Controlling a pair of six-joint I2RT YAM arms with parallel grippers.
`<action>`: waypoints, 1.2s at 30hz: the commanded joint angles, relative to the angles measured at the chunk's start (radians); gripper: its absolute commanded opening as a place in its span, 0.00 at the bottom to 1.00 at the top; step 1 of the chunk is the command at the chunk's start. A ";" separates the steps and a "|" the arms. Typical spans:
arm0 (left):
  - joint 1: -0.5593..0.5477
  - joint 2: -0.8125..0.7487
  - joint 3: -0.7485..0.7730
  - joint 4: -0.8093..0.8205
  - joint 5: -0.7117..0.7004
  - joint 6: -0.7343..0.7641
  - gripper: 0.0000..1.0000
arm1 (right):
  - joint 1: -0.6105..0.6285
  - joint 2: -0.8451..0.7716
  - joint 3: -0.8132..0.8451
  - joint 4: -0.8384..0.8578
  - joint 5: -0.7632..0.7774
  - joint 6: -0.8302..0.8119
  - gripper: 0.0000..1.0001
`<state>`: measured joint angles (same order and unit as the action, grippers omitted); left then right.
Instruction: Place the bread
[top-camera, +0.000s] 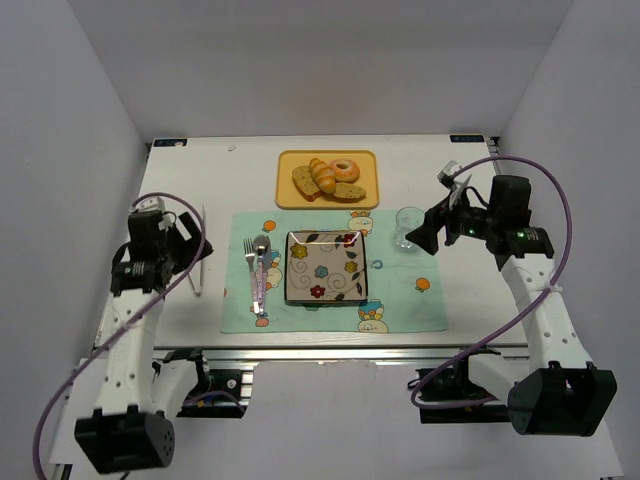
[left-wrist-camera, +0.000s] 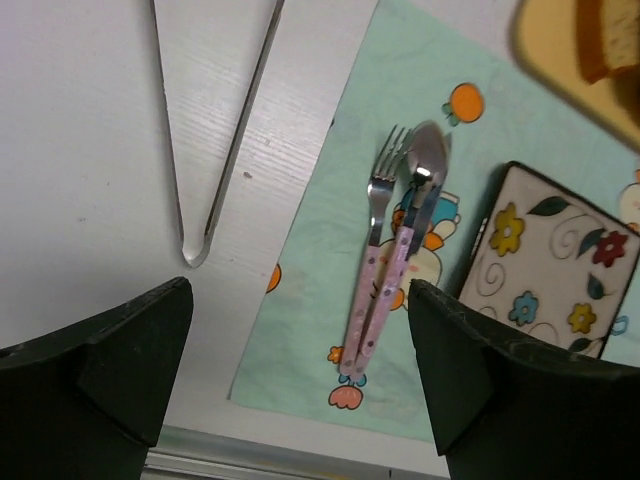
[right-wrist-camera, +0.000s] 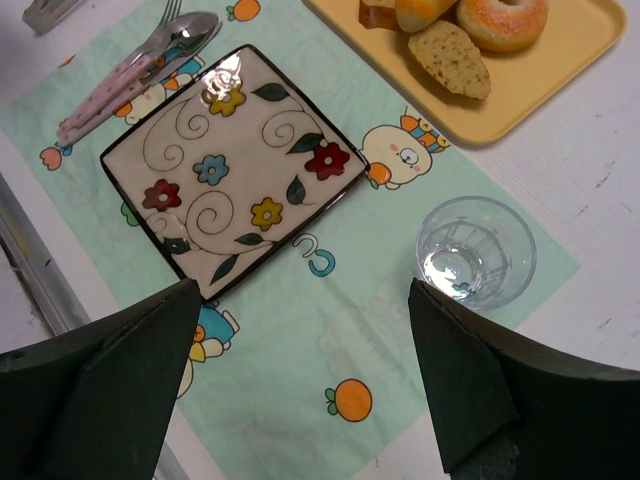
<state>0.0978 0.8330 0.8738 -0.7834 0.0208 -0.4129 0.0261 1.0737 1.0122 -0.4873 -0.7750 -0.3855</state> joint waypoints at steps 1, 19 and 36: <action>-0.006 0.133 0.022 0.026 -0.022 -0.001 0.98 | -0.005 -0.008 0.037 -0.060 -0.013 -0.046 0.89; -0.003 0.874 0.363 -0.050 -0.134 0.115 0.98 | -0.121 0.130 -0.038 0.148 -0.124 0.062 0.89; -0.001 0.897 0.234 -0.050 -0.130 0.097 0.93 | -0.155 0.288 0.043 0.142 -0.219 0.122 0.89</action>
<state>0.0963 1.7264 1.1320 -0.8650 -0.1234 -0.3088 -0.1234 1.3628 0.9920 -0.3351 -0.9382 -0.2562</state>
